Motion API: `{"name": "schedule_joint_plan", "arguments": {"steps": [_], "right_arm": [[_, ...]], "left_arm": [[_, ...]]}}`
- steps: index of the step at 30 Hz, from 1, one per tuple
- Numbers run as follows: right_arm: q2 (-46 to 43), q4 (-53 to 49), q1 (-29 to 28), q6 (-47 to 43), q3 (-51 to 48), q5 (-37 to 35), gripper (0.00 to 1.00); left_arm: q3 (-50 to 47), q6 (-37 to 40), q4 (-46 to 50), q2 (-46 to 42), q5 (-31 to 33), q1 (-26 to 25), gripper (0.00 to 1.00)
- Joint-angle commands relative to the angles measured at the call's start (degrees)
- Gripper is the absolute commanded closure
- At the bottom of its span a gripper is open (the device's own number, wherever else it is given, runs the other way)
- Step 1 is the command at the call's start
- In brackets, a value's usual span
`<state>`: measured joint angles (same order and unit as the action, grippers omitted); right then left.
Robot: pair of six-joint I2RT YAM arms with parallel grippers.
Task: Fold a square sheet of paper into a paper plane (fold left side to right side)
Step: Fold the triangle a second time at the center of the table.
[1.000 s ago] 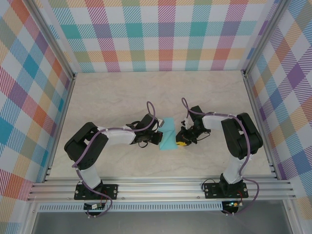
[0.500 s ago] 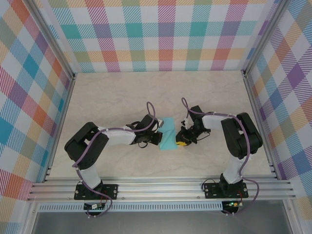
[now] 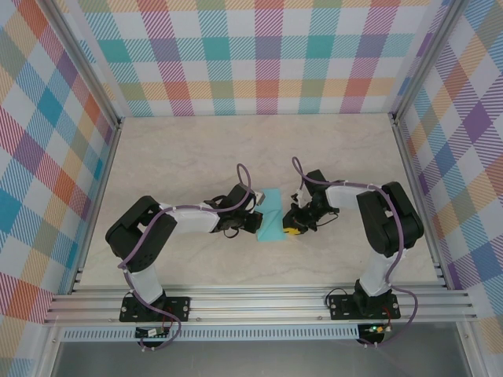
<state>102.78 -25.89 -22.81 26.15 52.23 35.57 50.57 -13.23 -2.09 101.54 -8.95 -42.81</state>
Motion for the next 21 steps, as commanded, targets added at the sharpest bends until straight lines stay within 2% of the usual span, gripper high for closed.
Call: {"name": "schedule_joint_plan", "arguments": {"steps": [1,7,21], "right_arm": [[-4.9,2.5,-0.3,0.7,0.7,1.6,0.88],[-3.8,9.1,-0.8,6.6,3.2,3.3,0.91],[6.2,9.2,-5.4,8.5,9.6,3.0,0.91]], "left_arm": [[0.0,0.7,0.4,0.9,-0.4,0.9,0.99],[-0.5,0.5,-0.2,0.9,-0.5,0.9,0.99],[-0.4,0.3,-0.5,1.0,-1.1,0.9,0.99]]}}
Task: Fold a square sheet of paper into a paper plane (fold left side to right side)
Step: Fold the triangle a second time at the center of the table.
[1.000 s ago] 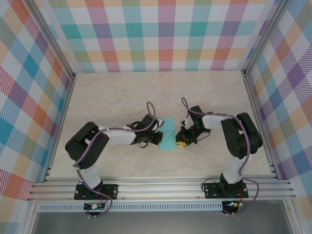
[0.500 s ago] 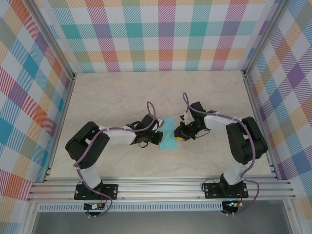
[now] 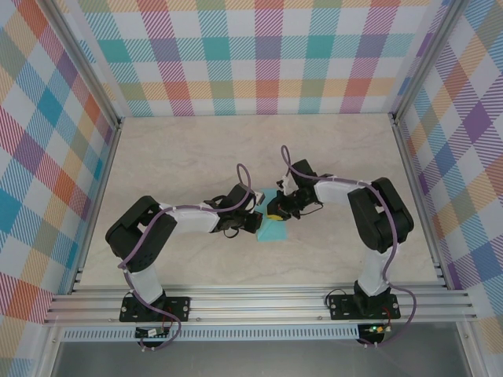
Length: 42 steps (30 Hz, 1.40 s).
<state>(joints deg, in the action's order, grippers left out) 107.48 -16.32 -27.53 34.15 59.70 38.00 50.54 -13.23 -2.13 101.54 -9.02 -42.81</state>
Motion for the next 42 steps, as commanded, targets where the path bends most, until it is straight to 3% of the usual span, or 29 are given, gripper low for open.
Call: {"name": "schedule_joint_plan", "arguments": {"steps": [1,25,30,35,38,42], "right_arm": [[1.8,-1.2,-0.8,0.2,2.4,0.1,0.91],[5.1,-11.0,-0.9,-5.7,1.1,-8.6,0.9],[5.8,-11.3,-0.4,-5.8,0.9,-8.9,0.91],[6.4,-10.9,-0.2,-6.0,0.7,-8.8,0.91],[6.5,-10.7,-0.1,-5.9,0.7,-8.7,0.91],[6.5,-10.5,-0.1,-5.9,0.6,-8.7,0.91]], "left_arm": [[-0.4,0.3,-0.5,1.1,-1.1,0.9,0.99],[0.1,0.2,0.3,-0.1,-0.4,0.9,0.98],[1.2,0.1,2.9,-4.6,-0.2,0.9,0.92],[1.0,0.0,5.8,-10.2,-0.9,1.0,0.77],[-0.3,-0.2,6.6,-13.0,-3.5,1.0,0.76],[-3.1,-1.4,3.3,-13.8,-12.5,0.8,0.76]]}}
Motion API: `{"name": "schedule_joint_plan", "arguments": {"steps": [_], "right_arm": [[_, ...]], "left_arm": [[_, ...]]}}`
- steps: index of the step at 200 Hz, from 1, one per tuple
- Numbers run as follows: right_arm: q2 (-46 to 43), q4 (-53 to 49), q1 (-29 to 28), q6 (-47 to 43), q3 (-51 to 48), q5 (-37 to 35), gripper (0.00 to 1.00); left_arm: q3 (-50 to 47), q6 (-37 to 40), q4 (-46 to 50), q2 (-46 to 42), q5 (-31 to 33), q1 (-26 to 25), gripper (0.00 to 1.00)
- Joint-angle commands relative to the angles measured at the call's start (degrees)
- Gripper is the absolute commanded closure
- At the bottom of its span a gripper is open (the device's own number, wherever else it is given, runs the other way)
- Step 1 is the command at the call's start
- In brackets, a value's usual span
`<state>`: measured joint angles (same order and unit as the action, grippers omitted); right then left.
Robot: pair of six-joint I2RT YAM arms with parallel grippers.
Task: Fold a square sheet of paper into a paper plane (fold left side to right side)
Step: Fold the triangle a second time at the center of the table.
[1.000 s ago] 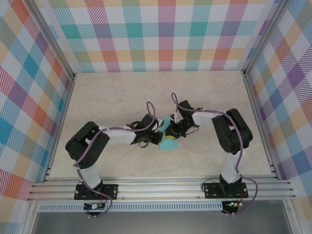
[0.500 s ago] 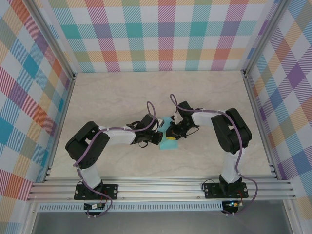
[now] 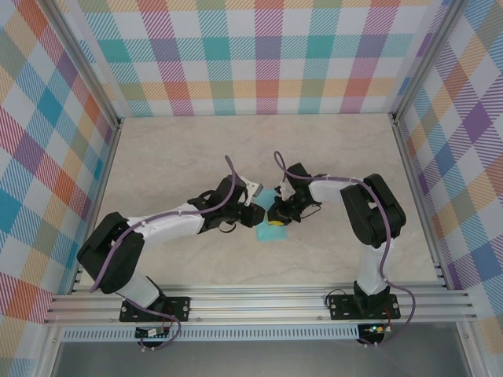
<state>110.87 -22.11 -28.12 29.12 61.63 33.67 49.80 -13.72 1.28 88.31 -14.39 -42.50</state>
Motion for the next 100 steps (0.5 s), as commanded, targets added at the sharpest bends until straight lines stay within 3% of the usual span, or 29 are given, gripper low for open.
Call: {"name": "schedule_joint_plan", "arguments": {"steps": [1,48,100], "right_arm": [[3.1,-4.7,0.5,-0.9,-1.3,-4.2,0.91],[3.0,-4.5,0.6,-0.7,-1.4,-4.2,0.91],[2.9,-4.7,0.6,-0.7,-1.3,-4.3,0.91]], "left_arm": [[-2.8,-1.6,-1.4,0.0,-9.0,0.4,0.76],[-1.4,-3.2,-3.7,7.3,-13.1,-1.6,0.77],[-1.3,-3.0,-3.5,11.6,-11.5,-1.7,0.78]]}}
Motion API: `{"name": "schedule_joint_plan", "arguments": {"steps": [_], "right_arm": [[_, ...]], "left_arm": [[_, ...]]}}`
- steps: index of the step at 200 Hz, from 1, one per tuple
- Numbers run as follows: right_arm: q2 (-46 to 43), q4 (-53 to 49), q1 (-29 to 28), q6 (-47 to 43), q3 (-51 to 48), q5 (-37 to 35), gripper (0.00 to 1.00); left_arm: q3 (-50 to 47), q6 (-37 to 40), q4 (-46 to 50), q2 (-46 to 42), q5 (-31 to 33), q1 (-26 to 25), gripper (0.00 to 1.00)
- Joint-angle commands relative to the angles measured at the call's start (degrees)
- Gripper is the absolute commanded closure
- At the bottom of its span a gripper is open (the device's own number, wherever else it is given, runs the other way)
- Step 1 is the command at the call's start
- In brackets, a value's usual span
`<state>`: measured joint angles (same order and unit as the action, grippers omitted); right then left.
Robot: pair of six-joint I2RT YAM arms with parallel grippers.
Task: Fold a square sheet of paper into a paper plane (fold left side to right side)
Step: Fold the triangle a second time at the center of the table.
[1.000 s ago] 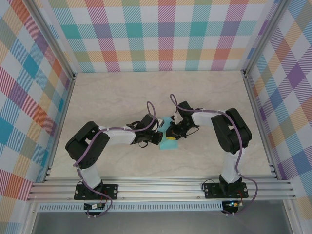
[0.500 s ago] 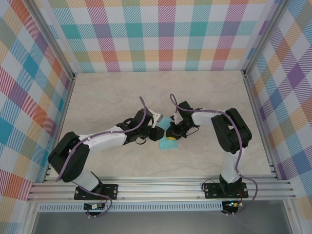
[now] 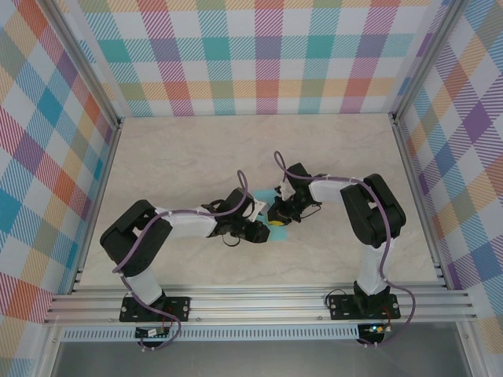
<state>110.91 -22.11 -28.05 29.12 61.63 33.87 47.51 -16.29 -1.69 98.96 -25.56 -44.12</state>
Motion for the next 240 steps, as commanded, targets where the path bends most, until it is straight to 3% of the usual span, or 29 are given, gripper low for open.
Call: {"name": "schedule_joint_plan", "arguments": {"steps": [1,81,117,159,240], "right_arm": [[2.9,-4.7,0.5,-0.7,-1.3,-4.5,0.91],[1.7,-3.7,0.6,-2.0,-1.6,-3.6,0.91],[-2.7,-1.3,0.9,-4.9,-1.7,-0.2,0.96],[-8.3,-5.7,0.9,-10.9,-1.8,1.1,0.99],[-3.6,-6.0,-3.1,-10.4,-0.5,0.9,0.99]], "left_arm": [[1.0,-0.4,-0.6,0.9,-0.3,-0.1,0.78],[-3.5,-1.0,-0.4,1.9,2.0,-0.1,0.82],[-4.9,-1.6,-1.5,3.3,1.5,-0.1,0.86],[-5.1,-1.7,-2.3,4.7,1.2,-0.4,0.91],[-5.1,-1.5,-1.6,4.5,1.9,-0.8,0.92]]}}
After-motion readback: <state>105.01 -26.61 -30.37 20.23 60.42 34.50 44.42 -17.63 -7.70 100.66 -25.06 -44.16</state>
